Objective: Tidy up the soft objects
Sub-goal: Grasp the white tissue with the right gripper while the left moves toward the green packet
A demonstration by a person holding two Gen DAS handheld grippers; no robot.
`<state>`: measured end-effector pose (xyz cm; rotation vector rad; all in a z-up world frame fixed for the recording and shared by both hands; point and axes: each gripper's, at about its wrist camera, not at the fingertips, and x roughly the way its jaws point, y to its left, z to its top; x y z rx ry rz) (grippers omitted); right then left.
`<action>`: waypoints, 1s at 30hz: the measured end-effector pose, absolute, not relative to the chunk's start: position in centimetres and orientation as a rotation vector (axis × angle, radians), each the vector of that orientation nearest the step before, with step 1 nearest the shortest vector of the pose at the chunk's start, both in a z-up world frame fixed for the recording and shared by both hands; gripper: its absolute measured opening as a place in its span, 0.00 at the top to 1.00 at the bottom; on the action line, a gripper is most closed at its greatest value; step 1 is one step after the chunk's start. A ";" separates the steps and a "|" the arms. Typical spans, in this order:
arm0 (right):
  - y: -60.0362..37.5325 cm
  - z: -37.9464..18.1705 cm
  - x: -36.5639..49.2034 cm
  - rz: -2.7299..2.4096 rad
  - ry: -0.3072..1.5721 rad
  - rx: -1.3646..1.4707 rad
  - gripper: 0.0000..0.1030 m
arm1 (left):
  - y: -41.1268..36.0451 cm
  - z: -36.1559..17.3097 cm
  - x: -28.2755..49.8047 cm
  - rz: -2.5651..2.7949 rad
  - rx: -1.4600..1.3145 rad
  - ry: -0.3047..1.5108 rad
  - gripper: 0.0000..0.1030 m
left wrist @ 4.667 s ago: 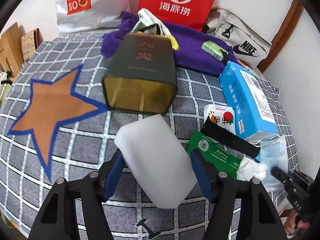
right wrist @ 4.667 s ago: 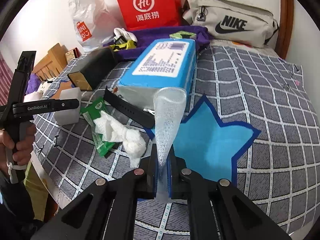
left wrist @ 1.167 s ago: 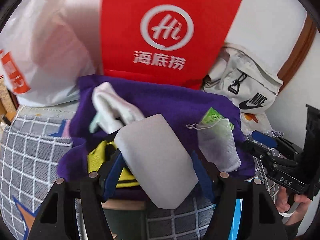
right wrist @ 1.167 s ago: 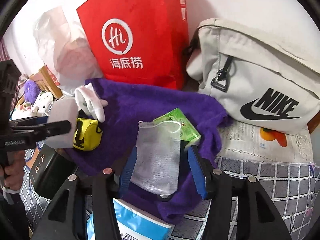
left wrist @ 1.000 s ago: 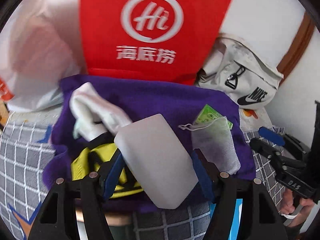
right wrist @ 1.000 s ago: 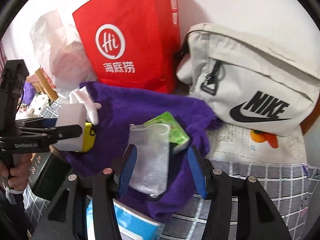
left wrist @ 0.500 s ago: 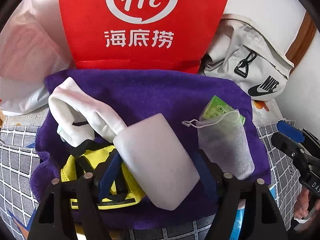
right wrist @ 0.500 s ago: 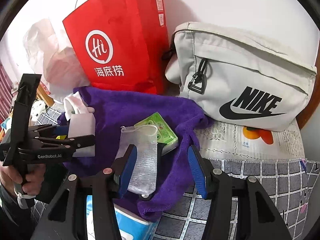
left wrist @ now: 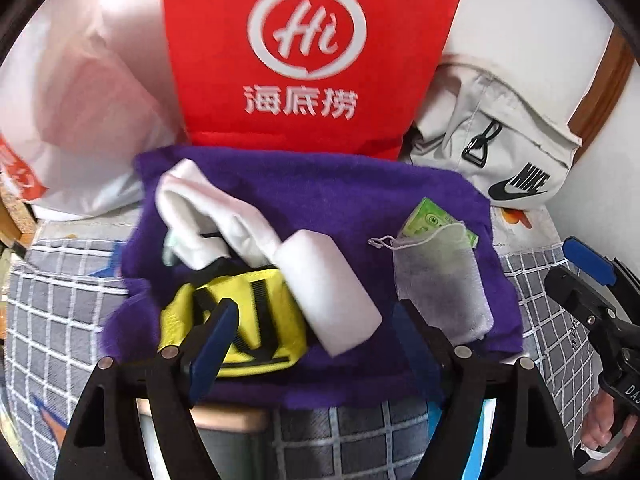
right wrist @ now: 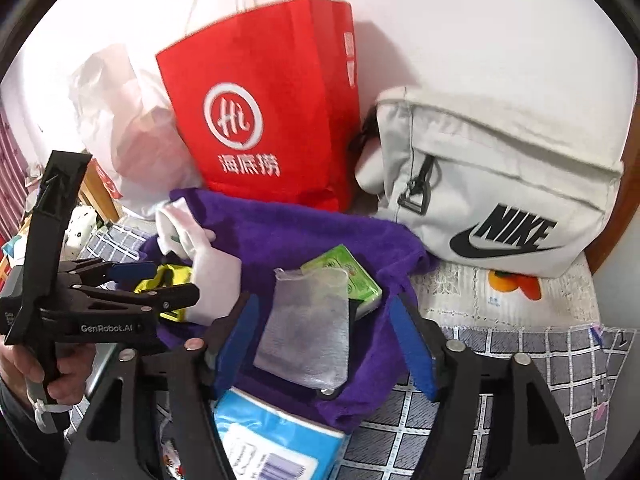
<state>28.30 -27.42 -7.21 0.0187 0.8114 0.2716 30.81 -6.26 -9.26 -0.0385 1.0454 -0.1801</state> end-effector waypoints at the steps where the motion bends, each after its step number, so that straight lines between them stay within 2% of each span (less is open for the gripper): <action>1: -27.2 -6.8 27.9 0.268 0.803 0.018 0.27 | -6.0 -8.8 30.3 -0.175 -0.043 1.034 0.24; 8: -26.3 -4.5 24.0 0.237 0.781 0.012 0.26 | -3.6 -6.0 26.3 -0.155 -0.077 0.955 0.24; 12: -26.2 -3.7 20.8 0.230 0.760 0.060 0.19 | -2.6 -5.0 23.4 -0.156 -0.081 0.930 0.24; 14: -26.0 -3.5 19.0 0.230 0.760 0.080 0.18 | -2.2 -4.9 22.1 -0.159 -0.085 0.941 0.24; 30: -24.1 -6.5 8.4 0.275 0.810 0.050 0.18 | 1.1 -6.4 11.4 -0.145 -0.119 0.943 0.24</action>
